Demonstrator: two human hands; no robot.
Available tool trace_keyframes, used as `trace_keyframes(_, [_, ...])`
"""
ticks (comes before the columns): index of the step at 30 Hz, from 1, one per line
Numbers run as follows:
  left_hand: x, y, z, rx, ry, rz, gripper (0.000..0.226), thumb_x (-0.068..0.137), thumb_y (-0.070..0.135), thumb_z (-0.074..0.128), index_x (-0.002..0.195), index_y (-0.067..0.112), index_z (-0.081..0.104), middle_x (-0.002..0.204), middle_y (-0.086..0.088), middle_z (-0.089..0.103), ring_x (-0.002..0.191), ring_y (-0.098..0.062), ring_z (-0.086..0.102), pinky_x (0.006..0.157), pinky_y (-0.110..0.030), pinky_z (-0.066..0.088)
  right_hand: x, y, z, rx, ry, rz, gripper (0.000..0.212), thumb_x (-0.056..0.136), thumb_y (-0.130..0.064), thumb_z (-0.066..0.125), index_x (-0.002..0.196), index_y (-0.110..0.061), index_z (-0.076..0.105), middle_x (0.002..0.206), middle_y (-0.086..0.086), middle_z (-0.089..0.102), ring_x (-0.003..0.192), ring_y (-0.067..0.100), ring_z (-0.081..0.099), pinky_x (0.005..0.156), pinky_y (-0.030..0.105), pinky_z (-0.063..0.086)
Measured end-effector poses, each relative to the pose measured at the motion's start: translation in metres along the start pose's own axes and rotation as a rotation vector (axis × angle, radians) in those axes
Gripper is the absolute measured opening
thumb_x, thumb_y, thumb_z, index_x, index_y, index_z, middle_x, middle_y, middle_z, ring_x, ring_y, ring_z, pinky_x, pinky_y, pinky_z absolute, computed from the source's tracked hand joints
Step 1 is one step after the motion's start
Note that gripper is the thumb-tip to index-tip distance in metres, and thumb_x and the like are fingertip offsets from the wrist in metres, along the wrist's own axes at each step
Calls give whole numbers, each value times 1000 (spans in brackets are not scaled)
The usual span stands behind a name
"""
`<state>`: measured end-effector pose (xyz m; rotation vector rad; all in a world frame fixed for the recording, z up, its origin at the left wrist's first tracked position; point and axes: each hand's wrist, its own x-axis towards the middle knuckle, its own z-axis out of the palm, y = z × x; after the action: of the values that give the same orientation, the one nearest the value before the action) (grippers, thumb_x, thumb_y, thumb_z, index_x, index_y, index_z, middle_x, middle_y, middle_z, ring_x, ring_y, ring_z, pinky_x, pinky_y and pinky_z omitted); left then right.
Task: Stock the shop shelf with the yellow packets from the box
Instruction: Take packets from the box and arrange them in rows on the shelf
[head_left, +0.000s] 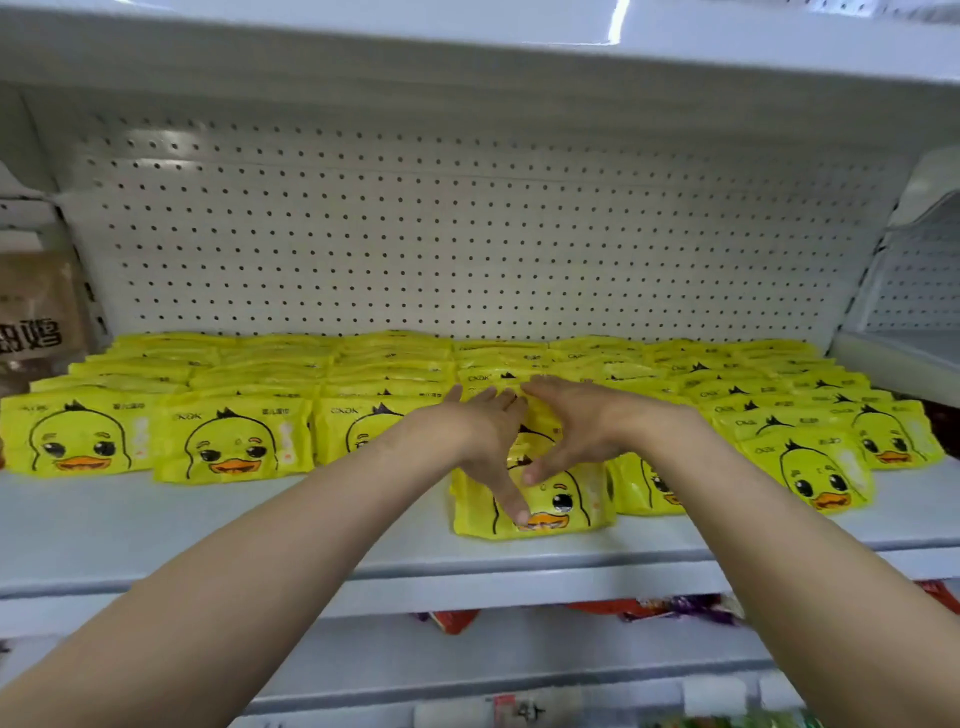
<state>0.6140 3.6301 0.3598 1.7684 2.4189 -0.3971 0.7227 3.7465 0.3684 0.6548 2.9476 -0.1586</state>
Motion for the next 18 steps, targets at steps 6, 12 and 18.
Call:
trace_keyframes(6, [1, 22, 12, 29, -9, -117, 143, 58, 66, 80, 153, 18, -17, 162, -1, -15, 150, -20, -13, 119, -55, -4, -11, 20, 19, -93, -97, -62, 136, 61, -68, 80, 158, -23, -5, 166, -3, -8, 152, 13, -6, 124, 42, 11])
trace_keyframes(12, [4, 24, 29, -6, 118, -173, 143, 58, 58, 84, 153, 21, -17, 162, -2, -15, 149, -18, -14, 119, -55, -3, -6, 34, 36, -148, 8, -156, 139, 60, -68, 80, 158, -22, -7, 166, -2, -11, 152, 15, -10, 124, 45, 4])
trace_keyframes(18, [13, 12, 44, -27, 341, -167, 138, 59, 63, 80, 154, 21, -12, 164, 1, -8, 149, -13, -12, 121, -48, -5, 6, 44, 44, -171, 220, -206, 136, 61, -65, 81, 158, -24, -6, 166, -1, -8, 153, 16, -8, 124, 46, 3])
